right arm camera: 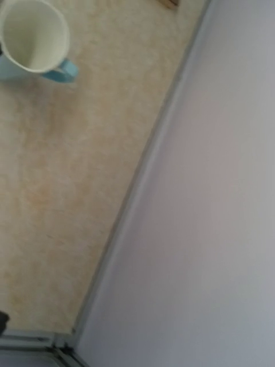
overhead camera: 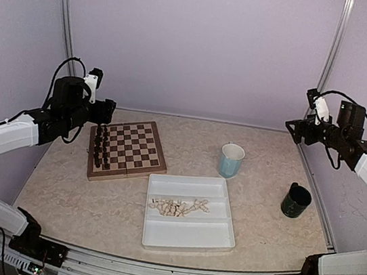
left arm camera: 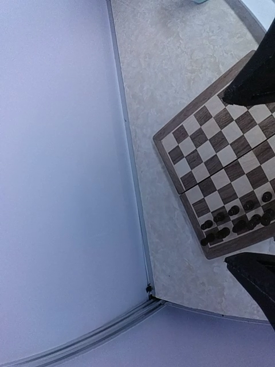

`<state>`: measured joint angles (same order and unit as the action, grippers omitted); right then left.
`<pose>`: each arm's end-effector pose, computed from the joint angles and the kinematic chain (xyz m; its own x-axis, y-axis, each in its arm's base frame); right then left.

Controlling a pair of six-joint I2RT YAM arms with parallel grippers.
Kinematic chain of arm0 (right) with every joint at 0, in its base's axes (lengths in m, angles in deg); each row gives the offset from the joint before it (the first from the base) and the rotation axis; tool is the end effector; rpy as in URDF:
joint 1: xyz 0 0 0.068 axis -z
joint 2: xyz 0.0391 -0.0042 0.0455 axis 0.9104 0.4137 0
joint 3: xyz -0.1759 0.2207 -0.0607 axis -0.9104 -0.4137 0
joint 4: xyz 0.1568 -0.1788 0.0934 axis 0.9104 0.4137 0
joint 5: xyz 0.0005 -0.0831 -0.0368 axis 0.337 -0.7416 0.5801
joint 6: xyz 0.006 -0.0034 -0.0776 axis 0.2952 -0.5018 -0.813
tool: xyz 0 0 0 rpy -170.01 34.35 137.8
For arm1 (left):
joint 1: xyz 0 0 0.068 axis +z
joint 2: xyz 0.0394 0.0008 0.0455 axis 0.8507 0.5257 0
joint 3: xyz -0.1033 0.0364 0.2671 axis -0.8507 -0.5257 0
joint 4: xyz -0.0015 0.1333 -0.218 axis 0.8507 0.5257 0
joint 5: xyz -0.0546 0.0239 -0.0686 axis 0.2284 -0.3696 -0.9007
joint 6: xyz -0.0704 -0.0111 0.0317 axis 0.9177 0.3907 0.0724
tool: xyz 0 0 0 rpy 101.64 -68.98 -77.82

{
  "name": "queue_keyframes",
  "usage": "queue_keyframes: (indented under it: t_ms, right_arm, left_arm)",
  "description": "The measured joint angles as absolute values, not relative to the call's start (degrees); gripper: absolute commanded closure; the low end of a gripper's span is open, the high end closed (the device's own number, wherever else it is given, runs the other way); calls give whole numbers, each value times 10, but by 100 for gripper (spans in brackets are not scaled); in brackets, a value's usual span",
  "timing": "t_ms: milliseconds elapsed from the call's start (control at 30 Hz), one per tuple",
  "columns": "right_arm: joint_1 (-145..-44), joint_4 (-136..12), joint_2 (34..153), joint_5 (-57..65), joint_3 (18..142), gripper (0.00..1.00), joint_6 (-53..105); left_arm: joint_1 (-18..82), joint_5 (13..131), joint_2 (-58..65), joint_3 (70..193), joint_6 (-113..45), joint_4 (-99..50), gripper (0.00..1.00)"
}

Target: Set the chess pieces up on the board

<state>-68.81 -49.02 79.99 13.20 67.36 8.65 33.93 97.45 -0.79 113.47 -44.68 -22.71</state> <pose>0.2846 0.0352 0.3709 -0.2464 -0.1888 -0.9506 -0.3782 0.9218 -0.0851 0.2889 -0.1093 0.3239 -0.2739 0.0987 -0.9567 0.1328 0.9891 0.0640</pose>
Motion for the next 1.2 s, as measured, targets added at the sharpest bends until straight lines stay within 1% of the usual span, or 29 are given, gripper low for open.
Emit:
queue_keyframes:
  t_ms: [67,133,233,333,367,433,500,533,600,700,800,900,1033,1200]
  right_arm:
    - [-684,-480,794,148,662,3,72]
    - [-681,-457,789,170,652,9,41]
    - [-681,-410,788,196,641,24,-18]
    - [-681,-355,787,206,620,40,-92]
    - [-681,-330,785,208,608,46,-120]
    - [-682,-286,777,206,582,63,-175]
    - [-685,-233,759,195,543,89,-231]
    - [-685,-210,750,189,525,93,-257]
    - [-687,-177,729,169,490,98,-300]
    - [-688,-141,701,121,431,100,-355]
    - [-688,-128,688,71,381,100,-389]
    - [-688,-135,691,30,357,100,-405]
    - [-688,-168,726,-27,347,100,-420]
    - [-684,-212,765,-66,347,100,-435]
  left_arm:
    - [341,969,-11,1131,-447,-234,11]
    - [340,965,-12,1130,-447,-234,12]
    - [328,962,-12,1133,-444,-228,17]
    - [310,950,-9,1151,-430,-197,27]
    - [304,942,-8,1157,-422,-189,31]
    - [297,924,-8,1161,-400,-172,39]
    - [292,906,-8,1159,-376,-154,48]
    - [291,893,-9,1154,-361,-146,54]
    - [289,876,-11,1141,-336,-128,67]
    - [286,851,-13,1115,-295,-100,83]
    - [275,832,-13,1085,-263,-74,93]
    - [255,820,-9,1062,-238,-53,95]
    - [221,812,16,1058,-216,-33,96]
    - [198,806,42,1047,-197,-31,96]
